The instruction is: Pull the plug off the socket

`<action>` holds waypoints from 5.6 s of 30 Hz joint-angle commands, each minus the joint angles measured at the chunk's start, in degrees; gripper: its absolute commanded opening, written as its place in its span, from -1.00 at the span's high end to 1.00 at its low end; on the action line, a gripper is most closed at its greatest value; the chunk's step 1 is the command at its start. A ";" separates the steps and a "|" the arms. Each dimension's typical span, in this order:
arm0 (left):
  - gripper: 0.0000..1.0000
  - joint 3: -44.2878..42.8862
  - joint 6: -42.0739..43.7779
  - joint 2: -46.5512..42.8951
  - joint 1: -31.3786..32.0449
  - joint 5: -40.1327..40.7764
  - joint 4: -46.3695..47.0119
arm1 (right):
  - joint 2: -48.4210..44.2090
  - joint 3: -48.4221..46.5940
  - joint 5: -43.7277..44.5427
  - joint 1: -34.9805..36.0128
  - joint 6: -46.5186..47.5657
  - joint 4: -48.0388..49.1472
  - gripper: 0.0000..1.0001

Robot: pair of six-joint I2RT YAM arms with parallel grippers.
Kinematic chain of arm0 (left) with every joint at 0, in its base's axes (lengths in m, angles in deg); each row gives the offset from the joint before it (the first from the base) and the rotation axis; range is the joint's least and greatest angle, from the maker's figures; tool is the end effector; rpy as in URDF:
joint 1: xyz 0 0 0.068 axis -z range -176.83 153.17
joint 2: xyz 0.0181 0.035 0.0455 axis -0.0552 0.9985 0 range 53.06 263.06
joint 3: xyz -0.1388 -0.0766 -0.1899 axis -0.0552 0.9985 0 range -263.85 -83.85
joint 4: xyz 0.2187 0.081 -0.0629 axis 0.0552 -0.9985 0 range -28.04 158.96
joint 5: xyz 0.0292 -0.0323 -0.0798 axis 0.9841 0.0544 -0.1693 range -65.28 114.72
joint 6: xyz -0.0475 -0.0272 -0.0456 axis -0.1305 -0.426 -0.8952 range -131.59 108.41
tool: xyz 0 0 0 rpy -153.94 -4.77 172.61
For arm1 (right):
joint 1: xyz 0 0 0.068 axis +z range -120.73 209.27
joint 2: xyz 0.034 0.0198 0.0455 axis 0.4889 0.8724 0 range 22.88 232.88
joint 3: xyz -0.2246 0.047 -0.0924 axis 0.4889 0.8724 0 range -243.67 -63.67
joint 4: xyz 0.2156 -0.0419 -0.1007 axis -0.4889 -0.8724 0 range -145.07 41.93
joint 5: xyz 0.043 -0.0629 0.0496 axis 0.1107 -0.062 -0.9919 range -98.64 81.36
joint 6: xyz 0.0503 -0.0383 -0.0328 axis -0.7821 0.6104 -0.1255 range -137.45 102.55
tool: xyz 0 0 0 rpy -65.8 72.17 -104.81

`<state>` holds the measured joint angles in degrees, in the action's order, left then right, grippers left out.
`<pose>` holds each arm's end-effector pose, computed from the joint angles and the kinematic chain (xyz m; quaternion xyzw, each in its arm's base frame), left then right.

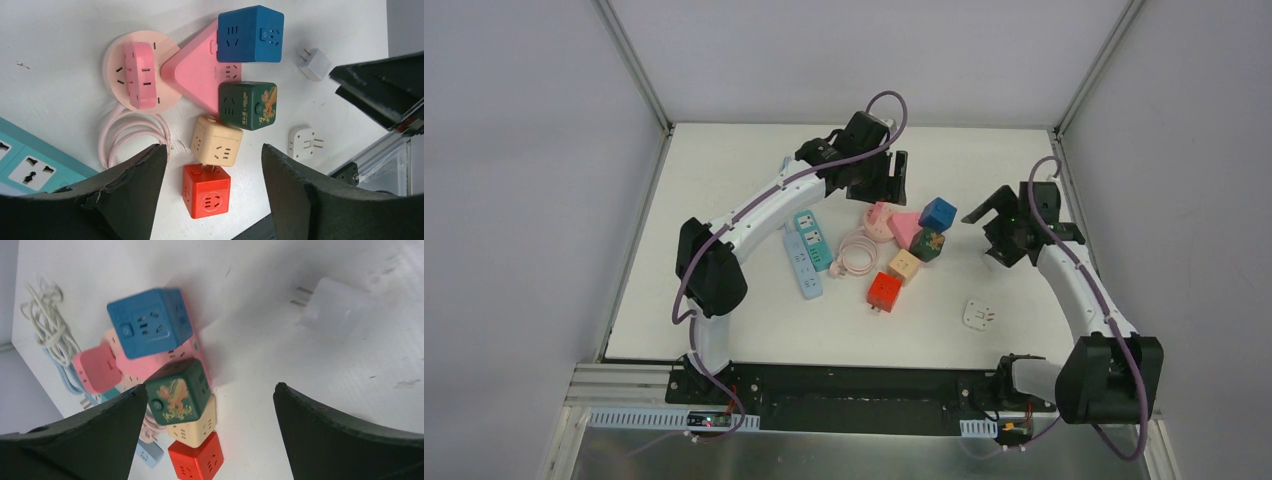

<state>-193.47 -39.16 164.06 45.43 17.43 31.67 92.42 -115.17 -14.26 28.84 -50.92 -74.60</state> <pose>0.3157 -0.2969 0.3074 0.1424 0.8886 -0.2944 0.3216 0.2625 0.0039 0.2311 0.2504 0.8868 0.1531 0.3570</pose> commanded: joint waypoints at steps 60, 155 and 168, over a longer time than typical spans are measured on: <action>0.07 4.88 -19.97 12.53 0.02 9.37 8.85 | 22.62 -12.00 1.11 23.38 3.32 9.56 0.31; 0.67 10.97 -22.06 16.07 3.22 14.17 1.09 | 18.82 -15.20 4.75 21.55 8.85 2.36 1.00; 0.71 10.58 -22.03 16.12 3.27 14.43 0.82 | 19.68 -17.32 -5.20 17.56 8.93 0.11 1.00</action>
<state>-185.04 -63.27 177.53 48.57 29.71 41.70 119.35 -135.94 -14.94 48.62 -42.14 -80.96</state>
